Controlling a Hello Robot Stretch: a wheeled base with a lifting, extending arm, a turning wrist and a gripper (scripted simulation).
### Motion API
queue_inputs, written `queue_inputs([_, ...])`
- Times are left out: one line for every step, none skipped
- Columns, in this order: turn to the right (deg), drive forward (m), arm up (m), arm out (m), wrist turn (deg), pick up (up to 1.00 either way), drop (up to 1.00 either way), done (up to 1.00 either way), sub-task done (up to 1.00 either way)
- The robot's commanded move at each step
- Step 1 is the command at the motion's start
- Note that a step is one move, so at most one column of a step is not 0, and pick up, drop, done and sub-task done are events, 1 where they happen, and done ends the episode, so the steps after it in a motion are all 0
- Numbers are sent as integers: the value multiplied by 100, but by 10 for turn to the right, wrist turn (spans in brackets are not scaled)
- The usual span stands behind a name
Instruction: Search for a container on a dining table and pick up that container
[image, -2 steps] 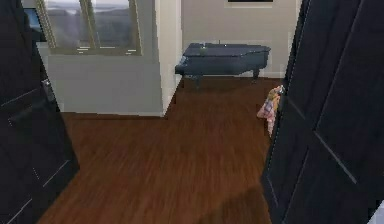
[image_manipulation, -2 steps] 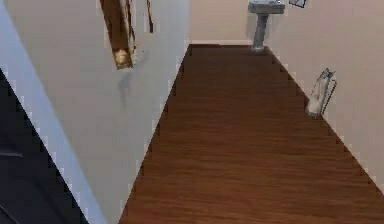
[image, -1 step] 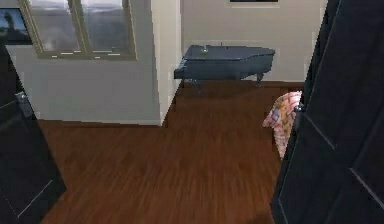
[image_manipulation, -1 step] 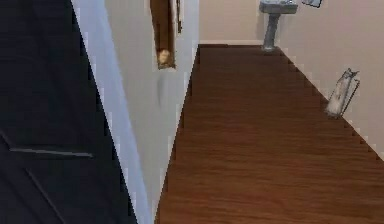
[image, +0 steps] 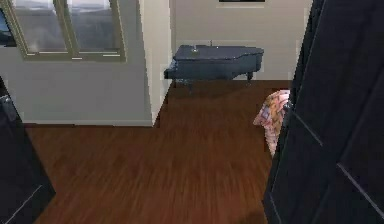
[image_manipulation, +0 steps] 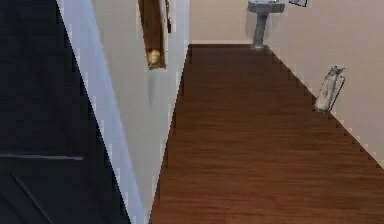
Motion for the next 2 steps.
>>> queue_inputs([0, 100, 0, 0, 0, 0, 0, 0, 0])
queue_inputs([60, 0, 0, 0, 0, 0, 0, 0, 0])
